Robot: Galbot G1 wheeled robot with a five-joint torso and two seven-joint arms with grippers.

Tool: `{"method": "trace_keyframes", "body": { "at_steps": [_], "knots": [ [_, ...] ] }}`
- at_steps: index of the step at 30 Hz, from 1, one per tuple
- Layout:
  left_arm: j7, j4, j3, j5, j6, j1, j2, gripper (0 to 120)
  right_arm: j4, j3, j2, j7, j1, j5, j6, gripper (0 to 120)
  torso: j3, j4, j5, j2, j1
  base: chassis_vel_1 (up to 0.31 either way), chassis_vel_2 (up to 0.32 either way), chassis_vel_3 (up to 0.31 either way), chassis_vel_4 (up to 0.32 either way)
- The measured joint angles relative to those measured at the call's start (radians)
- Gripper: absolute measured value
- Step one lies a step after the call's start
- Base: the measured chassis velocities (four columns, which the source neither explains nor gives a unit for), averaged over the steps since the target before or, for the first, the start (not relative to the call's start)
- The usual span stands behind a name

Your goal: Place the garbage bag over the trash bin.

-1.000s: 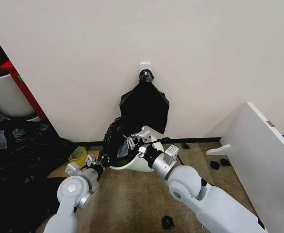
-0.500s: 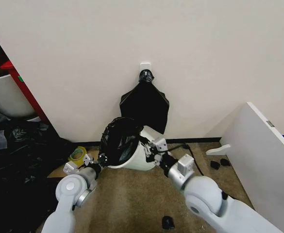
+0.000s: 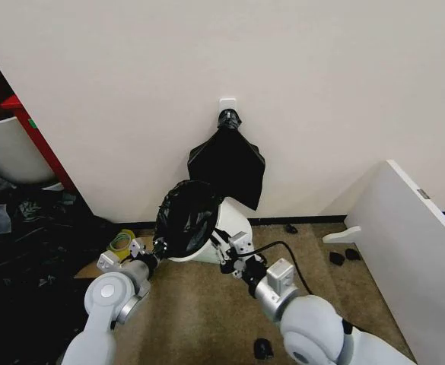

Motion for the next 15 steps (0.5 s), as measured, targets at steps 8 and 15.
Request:
{"method": "trace_keyframes", "body": {
  "at_steps": [8, 15],
  "knots": [
    [-0.002, -0.002, 0.005, 0.010, -0.003, 0.001, -0.009, 0, -0.034, -0.056, 0.022, 0.069, 0.052, 0.009, -0.104, 61, 0.000, -0.0001, 0.0001, 0.000, 0.000, 0.000, 0.000, 0.000, 0.000],
    [-0.002, 0.009, 0.010, 0.017, -0.006, -0.008, -0.016, 0, -0.055, -0.089, 0.054, 0.076, 0.106, 0.070, -0.114, 90, 0.000, -0.0001, 0.0001, 0.000, 0.000, 0.000, 0.000, 0.000, 0.000]
  ]
}}
